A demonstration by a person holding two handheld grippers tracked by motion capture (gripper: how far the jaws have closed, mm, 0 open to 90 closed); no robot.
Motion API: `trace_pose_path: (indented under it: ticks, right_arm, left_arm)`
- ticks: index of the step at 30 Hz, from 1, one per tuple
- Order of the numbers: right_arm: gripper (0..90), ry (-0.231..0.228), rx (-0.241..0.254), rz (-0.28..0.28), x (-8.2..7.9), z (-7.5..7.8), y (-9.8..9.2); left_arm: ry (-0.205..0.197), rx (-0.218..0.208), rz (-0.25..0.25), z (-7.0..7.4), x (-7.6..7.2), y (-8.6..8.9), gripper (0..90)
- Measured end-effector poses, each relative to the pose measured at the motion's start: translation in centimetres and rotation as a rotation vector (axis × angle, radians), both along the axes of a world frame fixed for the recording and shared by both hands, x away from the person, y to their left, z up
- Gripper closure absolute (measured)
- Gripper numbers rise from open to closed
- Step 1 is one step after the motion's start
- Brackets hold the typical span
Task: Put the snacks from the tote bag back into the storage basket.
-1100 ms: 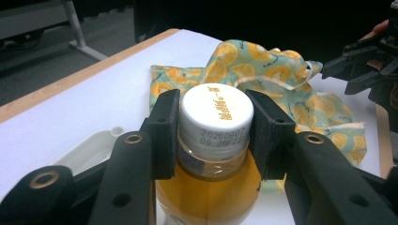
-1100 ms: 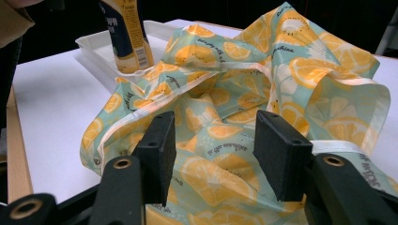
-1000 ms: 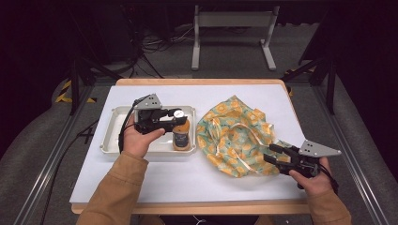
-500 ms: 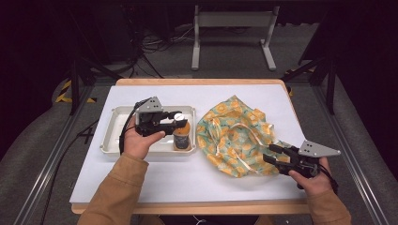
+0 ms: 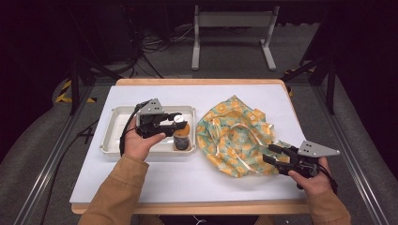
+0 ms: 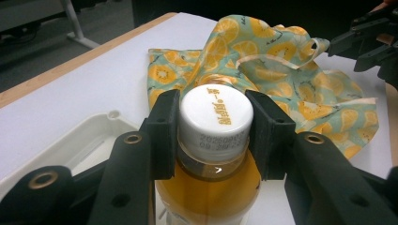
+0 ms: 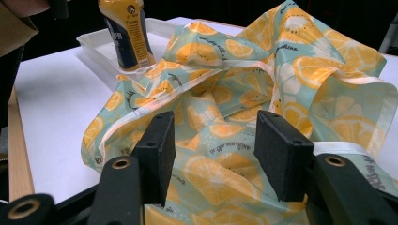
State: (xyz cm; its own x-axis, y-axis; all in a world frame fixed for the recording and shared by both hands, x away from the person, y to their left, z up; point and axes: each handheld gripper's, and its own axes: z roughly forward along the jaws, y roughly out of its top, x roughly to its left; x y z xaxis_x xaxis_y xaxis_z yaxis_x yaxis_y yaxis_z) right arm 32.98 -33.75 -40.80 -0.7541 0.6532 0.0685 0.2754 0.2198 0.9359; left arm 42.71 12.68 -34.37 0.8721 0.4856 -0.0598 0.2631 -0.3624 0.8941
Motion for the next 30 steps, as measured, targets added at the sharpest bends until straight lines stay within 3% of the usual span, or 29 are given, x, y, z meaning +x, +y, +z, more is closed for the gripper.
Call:
trace_pose_path:
  ticks: [6, 8, 9, 15, 19, 23, 27, 30]
  right_arm:
    - [48.1, 0.000, 0.001, -0.001, 0.0, 0.0, 0.0]
    - [47.8, 0.000, 0.001, -0.001, 0.0, 0.0, 0.0]
    - [47.5, 0.001, 0.002, -0.001, 0.0, 0.0, 0.0]
    - [46.1, -0.001, 0.005, -0.003, 0.0, 0.0, 0.0]
    - [44.2, -0.005, 0.006, -0.005, 0.1, 0.0, 0.0]
    - [43.6, -0.010, 0.007, -0.002, 0.3, 0.1, 0.1]
    - [42.9, -0.022, 0.005, 0.001, 0.4, 0.1, 0.3]
    - [42.2, -0.030, 0.008, 0.001, 0.5, 0.2, 0.3]
  left_arm:
    - [-0.012, -0.012, 0.012, -0.2, -0.1, 0.1, 57.1]
    - [-0.010, -0.019, 0.016, -0.3, -0.1, 0.1, 46.4]
    - [-0.008, -0.025, 0.020, -0.3, 0.0, 0.1, 46.4]
    - [-0.012, -0.129, -0.006, 0.3, -0.6, 0.2, 33.0]
    - [-0.052, -0.146, -0.002, 1.5, -1.7, 1.0, 31.6]
    - [-0.063, -0.148, 0.013, 2.1, -2.7, 1.9, 30.4]
    - [-0.094, -0.099, 0.062, 2.3, -4.6, 3.7, 30.0]
    - [-0.083, -0.103, 0.087, 2.0, -5.7, 5.3, 29.9]
